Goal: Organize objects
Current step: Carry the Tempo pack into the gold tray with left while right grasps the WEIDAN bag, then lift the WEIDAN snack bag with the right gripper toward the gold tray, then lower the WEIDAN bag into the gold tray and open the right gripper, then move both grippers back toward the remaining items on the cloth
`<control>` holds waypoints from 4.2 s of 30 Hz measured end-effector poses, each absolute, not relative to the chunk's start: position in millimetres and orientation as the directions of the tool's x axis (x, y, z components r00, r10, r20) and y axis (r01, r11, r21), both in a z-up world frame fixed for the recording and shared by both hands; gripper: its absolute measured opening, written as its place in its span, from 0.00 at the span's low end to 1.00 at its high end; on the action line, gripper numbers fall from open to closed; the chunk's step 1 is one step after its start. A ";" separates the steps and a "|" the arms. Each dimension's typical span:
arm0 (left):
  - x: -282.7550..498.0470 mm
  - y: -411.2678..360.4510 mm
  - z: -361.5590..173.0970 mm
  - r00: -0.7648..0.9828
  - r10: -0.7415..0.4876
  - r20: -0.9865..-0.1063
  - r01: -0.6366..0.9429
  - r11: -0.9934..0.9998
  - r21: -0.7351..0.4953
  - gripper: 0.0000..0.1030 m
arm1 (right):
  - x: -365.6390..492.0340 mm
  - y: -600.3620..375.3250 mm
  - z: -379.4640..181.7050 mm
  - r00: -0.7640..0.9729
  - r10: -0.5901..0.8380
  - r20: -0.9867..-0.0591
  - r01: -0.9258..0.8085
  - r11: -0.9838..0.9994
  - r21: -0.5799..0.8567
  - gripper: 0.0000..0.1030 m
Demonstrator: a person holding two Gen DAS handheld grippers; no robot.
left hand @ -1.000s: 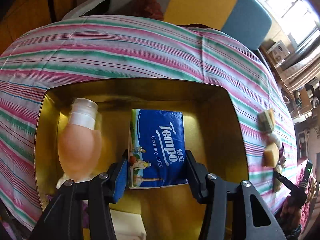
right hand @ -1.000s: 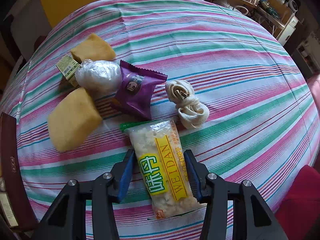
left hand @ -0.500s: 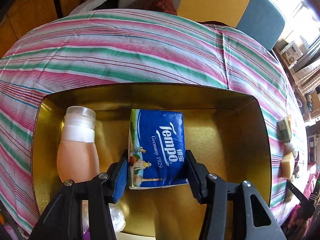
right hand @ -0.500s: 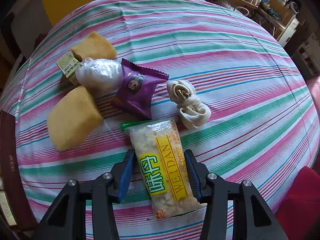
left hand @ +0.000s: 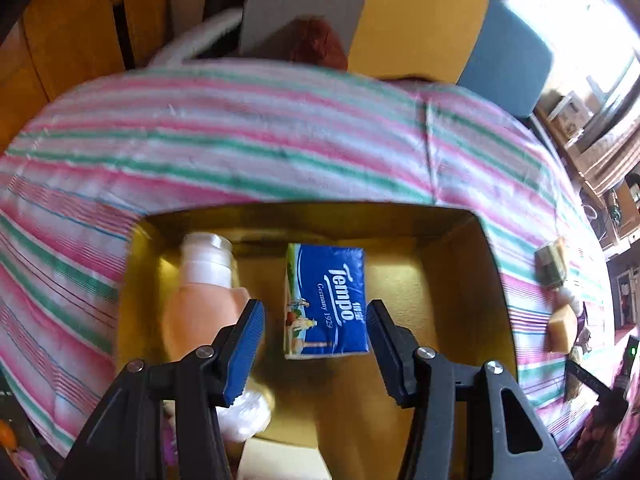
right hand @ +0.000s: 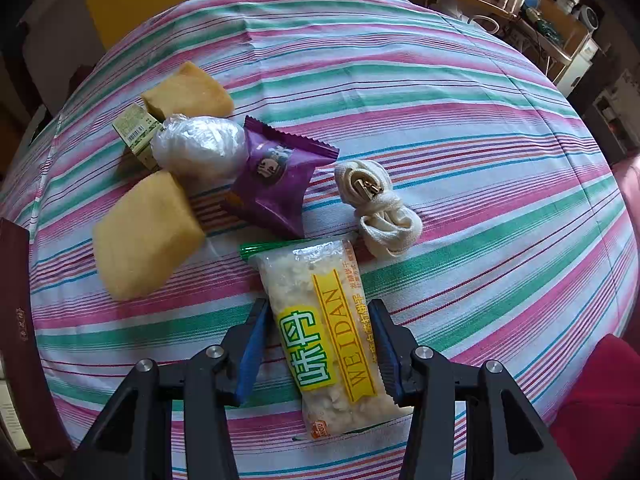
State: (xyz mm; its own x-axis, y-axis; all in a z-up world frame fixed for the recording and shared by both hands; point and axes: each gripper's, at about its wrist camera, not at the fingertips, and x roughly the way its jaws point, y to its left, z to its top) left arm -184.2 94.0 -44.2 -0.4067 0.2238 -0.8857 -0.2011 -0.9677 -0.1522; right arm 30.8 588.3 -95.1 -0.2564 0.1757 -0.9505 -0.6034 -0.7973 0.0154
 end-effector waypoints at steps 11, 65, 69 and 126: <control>-85.0 76.5 -5.5 -0.605 0.258 -0.753 -0.296 -0.951 -0.088 0.52 | 46.0 567.4 -95.4 -0.267 0.175 -0.948 -0.546 -0.838 -0.001 0.41; -40.6 -26.4 -7.4 -0.643 0.253 -0.723 -0.167 -0.967 -0.190 0.52 | -96.0 195.8 -28.6 -0.355 -0.271 -0.895 0.227 -0.954 0.198 0.37; -41.4 -35.7 -14.3 -0.633 0.244 -0.735 -0.144 -0.969 -0.198 0.52 | -112.6 180.7 -51.0 -0.312 -0.262 -0.913 0.249 -0.950 0.188 0.37; -15.1 70.6 12.5 -0.644 0.281 -0.712 -0.374 -0.927 -0.028 0.52 | -1.1 354.7 -0.1 -0.698 0.103 -0.708 -0.122 -0.992 -0.024 1.00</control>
